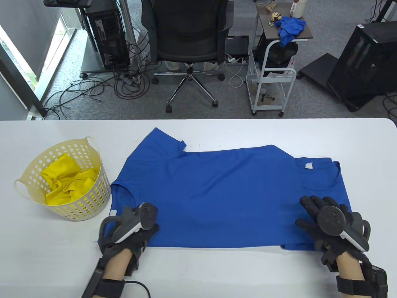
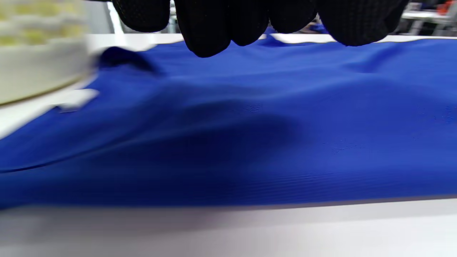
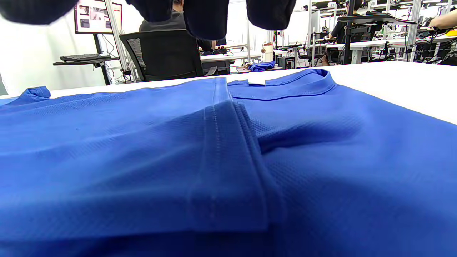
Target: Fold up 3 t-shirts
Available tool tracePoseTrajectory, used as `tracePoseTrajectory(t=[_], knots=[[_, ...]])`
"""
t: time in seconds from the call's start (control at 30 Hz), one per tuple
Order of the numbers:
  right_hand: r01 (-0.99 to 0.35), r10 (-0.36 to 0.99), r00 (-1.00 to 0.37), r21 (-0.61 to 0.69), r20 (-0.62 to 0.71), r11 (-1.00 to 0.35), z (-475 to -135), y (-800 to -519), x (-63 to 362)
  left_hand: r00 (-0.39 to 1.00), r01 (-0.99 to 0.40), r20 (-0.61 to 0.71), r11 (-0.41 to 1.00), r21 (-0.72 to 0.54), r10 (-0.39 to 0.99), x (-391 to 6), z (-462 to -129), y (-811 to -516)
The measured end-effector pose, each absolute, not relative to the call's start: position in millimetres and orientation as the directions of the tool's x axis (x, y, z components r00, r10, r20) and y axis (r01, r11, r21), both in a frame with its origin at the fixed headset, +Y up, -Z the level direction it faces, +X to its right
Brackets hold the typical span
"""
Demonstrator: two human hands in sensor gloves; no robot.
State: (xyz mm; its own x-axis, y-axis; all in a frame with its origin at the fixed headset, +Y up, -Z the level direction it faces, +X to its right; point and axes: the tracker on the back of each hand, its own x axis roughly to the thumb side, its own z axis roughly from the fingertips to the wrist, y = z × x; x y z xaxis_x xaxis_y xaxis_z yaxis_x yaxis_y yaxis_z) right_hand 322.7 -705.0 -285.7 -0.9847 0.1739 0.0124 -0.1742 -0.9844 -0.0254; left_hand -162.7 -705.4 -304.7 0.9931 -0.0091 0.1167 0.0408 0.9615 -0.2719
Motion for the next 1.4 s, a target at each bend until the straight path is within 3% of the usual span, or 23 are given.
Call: tracePoseTrajectory(t=[0.17, 0.33, 0.4, 0.63, 0.77, 0.97, 1.4], knots=[[-0.206, 0.206, -0.978, -0.025, 0.024, -0.978, -284, -706, 327, 0.973, 0.118, 0.226, 0.943, -0.312, -0.047, -66, -309, -718], [-0.202, 0.201, -0.979, -0.018, 0.039, -0.979, -285, -707, 322, 0.917, 0.361, 0.312, 0.852, -0.379, -0.25, -25, -308, -748], [-0.194, 0.193, -0.98, -0.014, 0.043, -0.981, -286, -709, 319, 0.886, 0.441, 0.323, 0.819, -0.366, -0.333, -23, -304, -751], [-0.122, 0.123, -0.992, 0.018, 0.04, -0.992, -288, -718, 311, 0.896, 0.377, 0.331, 0.901, -0.214, -0.297, -27, -293, -753], [-0.118, 0.118, -0.992, 0.02, 0.037, -0.993, -288, -718, 311, 0.888, 0.394, 0.337, 0.897, -0.202, -0.314, -21, -288, -752], [-0.11, 0.111, -0.993, 0.034, 0.031, -0.993, -287, -718, 311, 0.88, 0.424, 0.376, 0.838, -0.344, -0.291, -21, -284, -750], [-0.095, 0.096, -0.995, 0.049, 0.021, -0.994, -288, -721, 310, 0.887, 0.392, 0.334, 0.902, -0.181, -0.318, -19, -285, -753]])
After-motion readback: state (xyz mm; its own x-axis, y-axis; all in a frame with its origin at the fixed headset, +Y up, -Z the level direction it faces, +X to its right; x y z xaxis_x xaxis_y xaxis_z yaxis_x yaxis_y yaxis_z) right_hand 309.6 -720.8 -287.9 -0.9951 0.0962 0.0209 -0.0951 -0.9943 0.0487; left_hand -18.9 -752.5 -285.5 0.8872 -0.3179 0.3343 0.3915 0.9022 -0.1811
